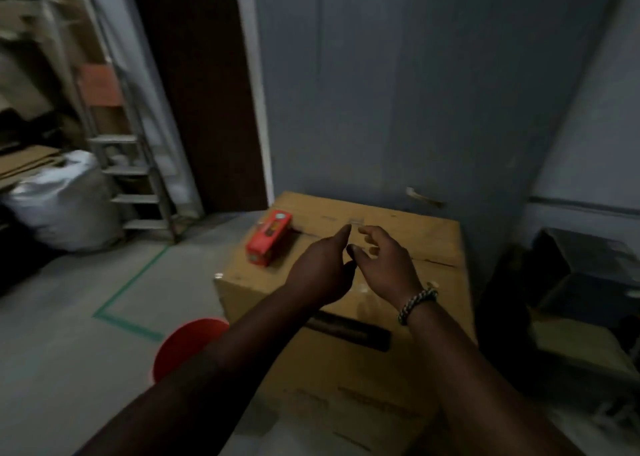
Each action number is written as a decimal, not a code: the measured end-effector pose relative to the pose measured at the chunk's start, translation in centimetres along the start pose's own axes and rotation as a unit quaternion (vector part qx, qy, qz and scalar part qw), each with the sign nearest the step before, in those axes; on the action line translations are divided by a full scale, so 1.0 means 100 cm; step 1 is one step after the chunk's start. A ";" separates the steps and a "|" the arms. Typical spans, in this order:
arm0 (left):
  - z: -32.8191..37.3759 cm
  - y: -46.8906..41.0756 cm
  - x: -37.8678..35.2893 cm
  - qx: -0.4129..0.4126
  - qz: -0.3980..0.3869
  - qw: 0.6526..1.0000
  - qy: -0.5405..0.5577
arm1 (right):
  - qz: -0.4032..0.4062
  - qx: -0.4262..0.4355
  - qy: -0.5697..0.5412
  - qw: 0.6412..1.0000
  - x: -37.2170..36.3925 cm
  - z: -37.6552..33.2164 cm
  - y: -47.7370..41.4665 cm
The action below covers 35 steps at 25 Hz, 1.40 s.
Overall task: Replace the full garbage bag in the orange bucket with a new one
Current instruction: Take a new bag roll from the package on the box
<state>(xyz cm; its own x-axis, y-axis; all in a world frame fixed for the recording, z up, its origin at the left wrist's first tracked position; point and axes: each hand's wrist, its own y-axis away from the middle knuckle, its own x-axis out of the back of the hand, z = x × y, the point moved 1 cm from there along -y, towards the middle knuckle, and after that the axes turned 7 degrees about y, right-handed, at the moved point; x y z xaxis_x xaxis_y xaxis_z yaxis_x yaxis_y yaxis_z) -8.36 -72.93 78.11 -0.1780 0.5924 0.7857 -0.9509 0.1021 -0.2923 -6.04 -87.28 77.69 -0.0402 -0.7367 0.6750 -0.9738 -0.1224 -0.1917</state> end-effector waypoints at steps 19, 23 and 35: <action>-0.216 0.038 0.109 0.142 0.014 0.989 0.029 | -0.102 0.052 0.117 0.986 -0.226 -0.084 -0.089; -0.238 -0.002 0.084 0.146 -0.034 0.988 0.027 | -0.114 0.052 0.108 0.986 -0.243 -0.061 -0.096; -0.266 -0.074 0.082 0.045 -0.063 0.986 0.147 | 0.006 -0.027 -0.026 0.999 -0.222 -0.062 -0.110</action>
<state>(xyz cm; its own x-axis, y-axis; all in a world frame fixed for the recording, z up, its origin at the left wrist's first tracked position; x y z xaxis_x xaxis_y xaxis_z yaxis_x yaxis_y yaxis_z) 4.01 -47.57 72.17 0.0114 0.7875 0.6163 -0.9818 0.1258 -0.1426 4.21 -65.41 69.22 -0.0410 -0.7722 0.6340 -0.9840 -0.0790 -0.1598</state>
